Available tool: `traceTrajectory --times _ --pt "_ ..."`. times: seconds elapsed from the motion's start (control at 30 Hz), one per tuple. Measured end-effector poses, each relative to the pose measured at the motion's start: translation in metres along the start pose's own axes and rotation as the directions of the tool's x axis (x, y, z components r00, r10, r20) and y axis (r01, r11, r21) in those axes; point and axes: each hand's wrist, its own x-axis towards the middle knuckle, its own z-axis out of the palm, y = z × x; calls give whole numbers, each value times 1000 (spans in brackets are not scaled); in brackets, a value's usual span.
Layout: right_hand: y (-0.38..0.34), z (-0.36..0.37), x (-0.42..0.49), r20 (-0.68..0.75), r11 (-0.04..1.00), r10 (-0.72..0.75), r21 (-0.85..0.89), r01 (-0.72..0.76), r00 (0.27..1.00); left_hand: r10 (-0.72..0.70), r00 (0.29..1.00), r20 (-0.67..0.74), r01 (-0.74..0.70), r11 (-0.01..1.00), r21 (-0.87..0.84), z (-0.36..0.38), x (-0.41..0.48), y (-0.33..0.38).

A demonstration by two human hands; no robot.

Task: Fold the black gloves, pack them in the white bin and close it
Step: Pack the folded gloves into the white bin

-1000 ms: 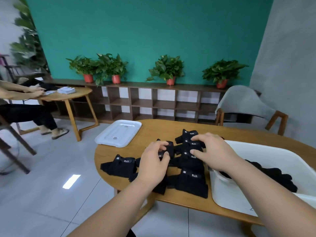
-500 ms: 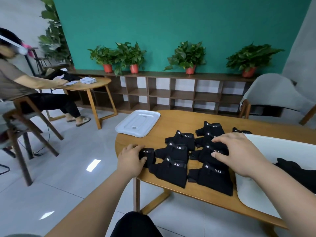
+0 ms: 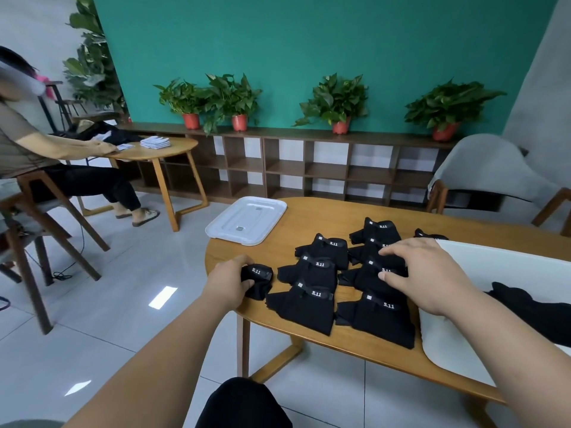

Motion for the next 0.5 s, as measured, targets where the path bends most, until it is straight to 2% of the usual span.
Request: traceTrajectory --times 0.2,0.4,0.5 --pt "-3 -6 -3 -19 999 -32 12 32 999 16 989 -148 -41 985 -168 -23 -7 11" --pt "-13 -16 -1 -8 985 -138 -107 137 990 101 977 -186 -163 920 -355 -47 -15 51" --pt "-24 -21 0 7 986 -155 62 154 988 164 967 -196 -238 860 -451 -53 -23 79"
